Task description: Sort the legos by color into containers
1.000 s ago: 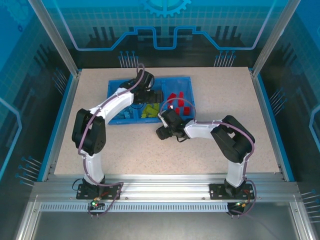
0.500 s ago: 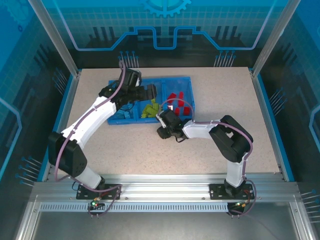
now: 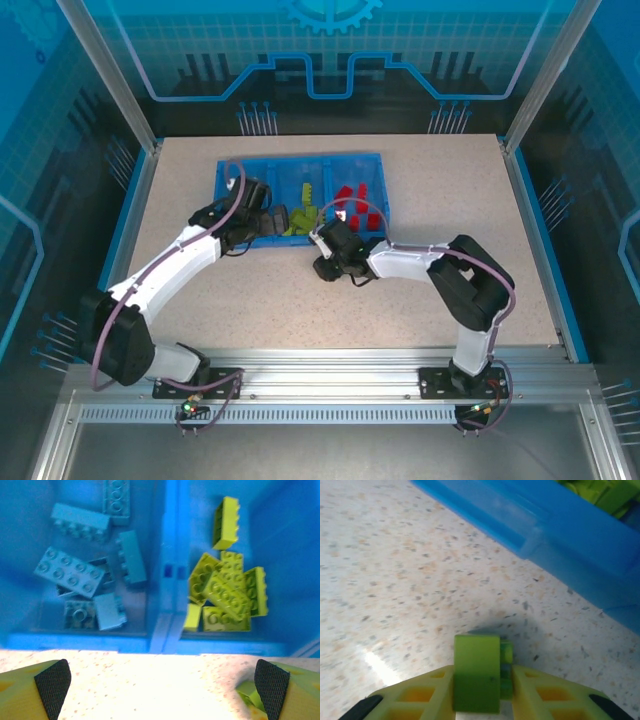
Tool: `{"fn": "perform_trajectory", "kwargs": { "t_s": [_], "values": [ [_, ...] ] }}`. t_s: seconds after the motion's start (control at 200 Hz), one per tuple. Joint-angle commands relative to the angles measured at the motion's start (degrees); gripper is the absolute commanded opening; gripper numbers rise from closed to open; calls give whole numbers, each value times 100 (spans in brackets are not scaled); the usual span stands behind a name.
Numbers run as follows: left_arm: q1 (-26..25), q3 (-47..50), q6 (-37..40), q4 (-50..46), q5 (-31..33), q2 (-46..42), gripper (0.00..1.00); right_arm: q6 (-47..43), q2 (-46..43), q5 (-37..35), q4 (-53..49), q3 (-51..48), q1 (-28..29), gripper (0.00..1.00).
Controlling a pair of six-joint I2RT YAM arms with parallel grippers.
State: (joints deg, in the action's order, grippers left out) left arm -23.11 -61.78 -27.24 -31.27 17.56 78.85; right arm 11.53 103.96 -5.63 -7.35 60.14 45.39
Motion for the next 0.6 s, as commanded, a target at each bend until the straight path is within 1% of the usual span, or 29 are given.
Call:
{"fn": "perform_trajectory", "kwargs": {
  "t_s": [0.0, 0.08, 0.185, 0.26, 0.355, 0.405, 0.47, 0.53, 0.595],
  "values": [
    [58, 303, -206, -105, 471, -268, 99, -77, -437, 476, -509, 303, 83, 33],
    [73, 488, -304, -146, 602, -347, 99, -105, -639, 633, -753, 495, 84, 33],
    [96, 670, -470, -202, 814, -463, 99, -83, -729, 569, -1079, 946, 51, 33],
    [126, 806, -584, -224, 974, -559, 99, 15, -591, 502, -1248, 1390, -57, 32],
    [177, 895, -598, -247, 925, -674, 99, -100, -220, 546, -1659, 2026, -144, 33],
    [176, 903, -567, -318, 936, -733, 99, -258, -64, 577, -2010, 2282, -140, 36],
    [193, 959, -514, -391, 992, -844, 99, -565, -16, 857, -2327, 2256, -91, 43],
    [217, 1079, -507, -398, 995, -965, 99, -803, -142, 841, -2374, 1915, 3, 48],
    [286, 1240, -593, -351, 938, -1104, 99, -944, -339, 783, -2233, 1383, 70, 57]
  ]
}}
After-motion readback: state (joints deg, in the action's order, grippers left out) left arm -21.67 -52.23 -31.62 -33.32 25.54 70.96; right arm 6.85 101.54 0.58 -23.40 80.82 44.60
